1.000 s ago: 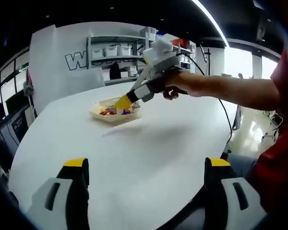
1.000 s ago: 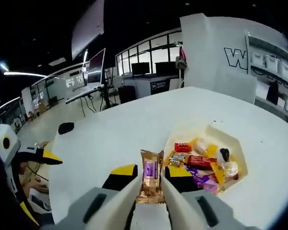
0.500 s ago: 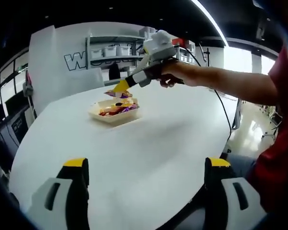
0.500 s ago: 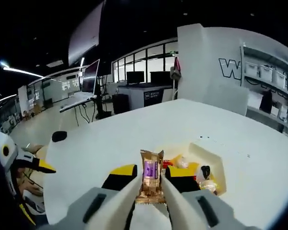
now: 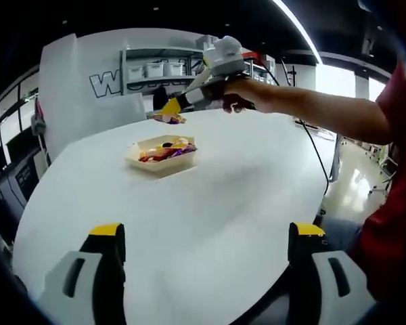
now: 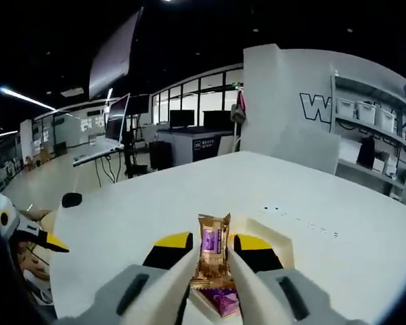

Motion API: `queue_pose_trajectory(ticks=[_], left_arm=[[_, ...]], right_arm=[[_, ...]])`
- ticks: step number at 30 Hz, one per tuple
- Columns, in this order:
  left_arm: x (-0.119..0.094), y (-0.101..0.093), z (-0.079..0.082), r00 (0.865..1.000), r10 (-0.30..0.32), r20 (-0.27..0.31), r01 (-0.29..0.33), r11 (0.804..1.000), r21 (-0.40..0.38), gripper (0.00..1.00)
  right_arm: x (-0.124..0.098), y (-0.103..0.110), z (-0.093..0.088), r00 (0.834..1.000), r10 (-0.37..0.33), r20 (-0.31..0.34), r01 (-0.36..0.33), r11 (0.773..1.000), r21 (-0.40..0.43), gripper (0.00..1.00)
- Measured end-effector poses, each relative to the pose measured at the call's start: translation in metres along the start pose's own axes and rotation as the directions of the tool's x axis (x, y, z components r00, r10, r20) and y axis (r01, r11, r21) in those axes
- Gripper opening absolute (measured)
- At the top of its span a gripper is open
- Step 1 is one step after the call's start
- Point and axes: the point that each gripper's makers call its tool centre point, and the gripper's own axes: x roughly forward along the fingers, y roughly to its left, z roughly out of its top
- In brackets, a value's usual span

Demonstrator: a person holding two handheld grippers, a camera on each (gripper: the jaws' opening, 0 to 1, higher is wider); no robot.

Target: Place the target food into the container with the food tongs after gripping and lifting it, then release it inside without dropping or visibly crushing the food.

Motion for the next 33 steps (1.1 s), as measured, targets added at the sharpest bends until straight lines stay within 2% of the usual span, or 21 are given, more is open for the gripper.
queue_pose_trajectory(ticks=[5,7,19,25,33], left_arm=[[0.003,0.004,0.001,1.000,0.005,0.001,-0.005,1.000,-0.005,0.98],[0.005,0.005,0.001,1.000,0.007,-0.001,-0.007,1.000,-0.006,0.98],[0.009,0.010,-0.004,1.000,0.003,-0.013,-0.003,1.000,-0.016,0.97],[0.009,0.010,-0.004,1.000,0.001,-0.012,-0.001,1.000,-0.018,0.97],[0.009,0.008,-0.005,1.000,-0.003,-0.013,0.003,1.000,-0.020,0.97]], right_arm=[[0.002,-0.010,0.005,1.000,-0.010,0.016,0.010,1.000,0.006,0.20],[0.004,-0.017,0.011,0.998,-0.030,0.049,0.032,0.998,-0.056,0.23],[0.007,-0.020,0.004,0.999,-0.025,0.026,0.027,0.996,-0.085,0.24],[0.007,-0.015,0.002,1.000,-0.020,0.015,0.021,0.995,-0.094,0.24],[0.000,-0.014,0.001,1.000,-0.016,0.019,0.018,0.995,-0.101,0.25]])
